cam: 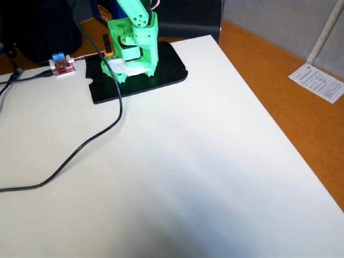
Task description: Remove orange objects from table
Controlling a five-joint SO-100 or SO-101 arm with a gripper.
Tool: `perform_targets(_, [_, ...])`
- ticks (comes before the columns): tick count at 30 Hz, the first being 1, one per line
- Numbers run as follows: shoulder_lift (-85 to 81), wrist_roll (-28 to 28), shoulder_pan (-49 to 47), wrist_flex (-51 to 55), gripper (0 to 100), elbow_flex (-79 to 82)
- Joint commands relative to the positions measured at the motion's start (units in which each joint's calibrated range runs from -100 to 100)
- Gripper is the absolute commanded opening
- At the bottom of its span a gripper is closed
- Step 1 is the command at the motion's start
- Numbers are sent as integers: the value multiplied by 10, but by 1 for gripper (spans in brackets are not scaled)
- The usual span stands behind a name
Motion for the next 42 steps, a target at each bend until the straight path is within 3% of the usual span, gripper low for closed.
perform_targets(1, [47,0,5,-78,38,-9])
perform_targets(7, [44,-10,21,-83,38,-63])
perform_targets(11, [-42,-53,96,-56,38,34])
perform_targets(14, [-151,-83,227,50,38,161])
perform_targets(17, [-278,-84,417,106,38,352])
perform_targets(21, [-417,-31,674,163,38,573])
perform_targets(24, [-537,-15,768,217,38,705])
perform_targets(28, [-704,-32,775,402,38,761])
perform_targets(32, [-732,-90,757,408,38,839])
perform_targets(37, [-731,-256,733,408,38,839])
perform_targets(42, [-731,-260,712,407,38,839])
